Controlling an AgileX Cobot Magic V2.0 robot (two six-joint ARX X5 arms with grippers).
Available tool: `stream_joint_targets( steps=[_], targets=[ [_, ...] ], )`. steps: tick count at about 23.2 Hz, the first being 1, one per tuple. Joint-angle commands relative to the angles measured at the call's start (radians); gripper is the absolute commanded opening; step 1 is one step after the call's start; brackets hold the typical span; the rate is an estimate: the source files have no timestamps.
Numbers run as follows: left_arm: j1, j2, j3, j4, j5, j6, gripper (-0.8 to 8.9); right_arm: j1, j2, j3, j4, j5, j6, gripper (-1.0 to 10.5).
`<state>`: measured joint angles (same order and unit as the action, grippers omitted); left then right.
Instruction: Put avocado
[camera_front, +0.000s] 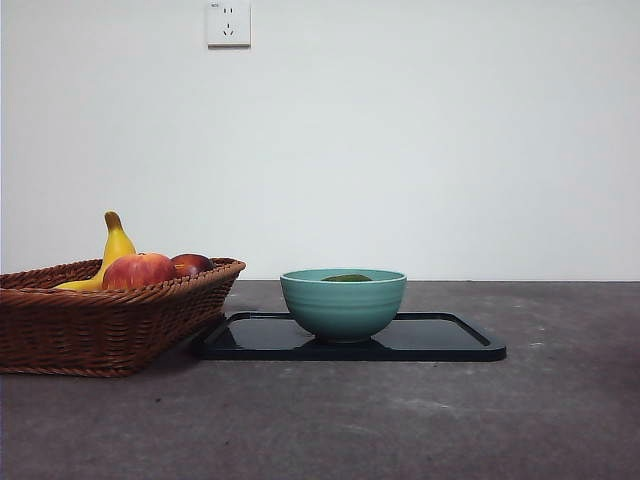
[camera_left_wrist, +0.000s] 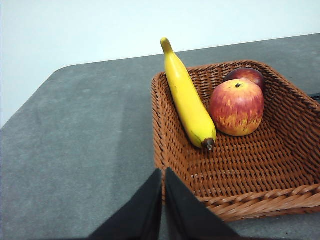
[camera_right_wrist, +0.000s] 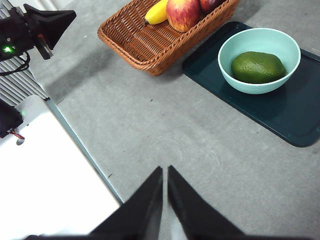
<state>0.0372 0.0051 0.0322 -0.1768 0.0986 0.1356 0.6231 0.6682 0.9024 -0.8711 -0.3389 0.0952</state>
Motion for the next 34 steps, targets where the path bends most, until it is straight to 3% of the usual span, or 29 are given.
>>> stream_joint_targets(
  steps=[1,3,5,6,10,13,16,25,34],
  targets=[
    [0.003,-0.002,-0.021,-0.009,-0.003,-0.010,0.09,0.010,0.003,0.007,0.011,-0.001,0.009,0.1],
    [0.003,-0.002,-0.021,-0.009,-0.003,-0.010,0.09,0.009,0.003,0.007,0.010,-0.001,0.009,0.1],
    [0.003,-0.002,-0.021,-0.009,-0.003,-0.010,0.09,-0.032,-0.022,0.006,0.016,0.013,-0.069,0.1],
    [0.003,-0.002,-0.021,-0.009,-0.003,-0.010,0.09,-0.080,-0.039,0.004,0.034,0.014,-0.104,0.1],
    [0.003,-0.002,-0.021,-0.009,-0.003,-0.010,0.09,-0.329,-0.168,-0.089,0.231,0.015,-0.112,0.1],
    [0.003,-0.002,-0.021,-0.009,-0.003,-0.010,0.09,-0.504,-0.300,-0.273,0.411,0.018,-0.114,0.1],
    [0.003,-0.002,-0.021,-0.009,-0.003,-0.010,0.09,-0.587,-0.427,-0.473,0.571,0.044,-0.108,0.1],
    [0.003,-0.002,-0.021,-0.009,-0.003,-0.010,0.09,-0.602,-0.609,-0.757,0.768,0.126,-0.093,0.1],
    [0.003,-0.002,-0.021,-0.009,-0.003,-0.010,0.09,-0.602,-0.665,-0.882,0.789,0.186,-0.028,0.1]
  ],
)
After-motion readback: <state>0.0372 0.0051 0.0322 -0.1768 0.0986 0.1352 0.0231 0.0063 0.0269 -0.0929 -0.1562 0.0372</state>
